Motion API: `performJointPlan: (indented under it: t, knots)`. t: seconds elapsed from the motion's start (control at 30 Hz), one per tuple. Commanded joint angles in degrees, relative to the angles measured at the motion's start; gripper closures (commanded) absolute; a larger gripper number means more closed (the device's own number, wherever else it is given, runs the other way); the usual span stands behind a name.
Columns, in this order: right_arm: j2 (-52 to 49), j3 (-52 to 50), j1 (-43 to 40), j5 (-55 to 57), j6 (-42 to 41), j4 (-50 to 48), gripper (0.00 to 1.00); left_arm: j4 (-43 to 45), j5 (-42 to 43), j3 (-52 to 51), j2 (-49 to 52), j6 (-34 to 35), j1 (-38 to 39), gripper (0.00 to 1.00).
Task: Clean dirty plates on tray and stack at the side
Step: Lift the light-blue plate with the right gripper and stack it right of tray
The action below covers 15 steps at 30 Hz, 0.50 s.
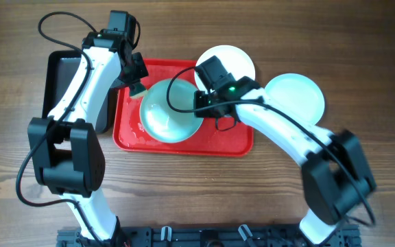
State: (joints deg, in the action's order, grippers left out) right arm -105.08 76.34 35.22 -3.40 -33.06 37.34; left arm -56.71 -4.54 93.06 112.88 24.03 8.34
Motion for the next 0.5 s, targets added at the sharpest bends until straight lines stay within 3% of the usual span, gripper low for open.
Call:
performJointPlan:
  t: [0.0, 0.47]
  knots:
    - [6.08, 0.59, 1.62, 17.77, 3.19, 3.17, 0.96, 0.39, 0.68, 0.70, 0.83, -1.07, 0.02, 0.96]
    - [7.10, 0.59, 11.34, 51.47, 3.10, 10.54, 0.96, 0.31, 0.70, 0.70, 0.83, -0.87, 0.02, 0.96]
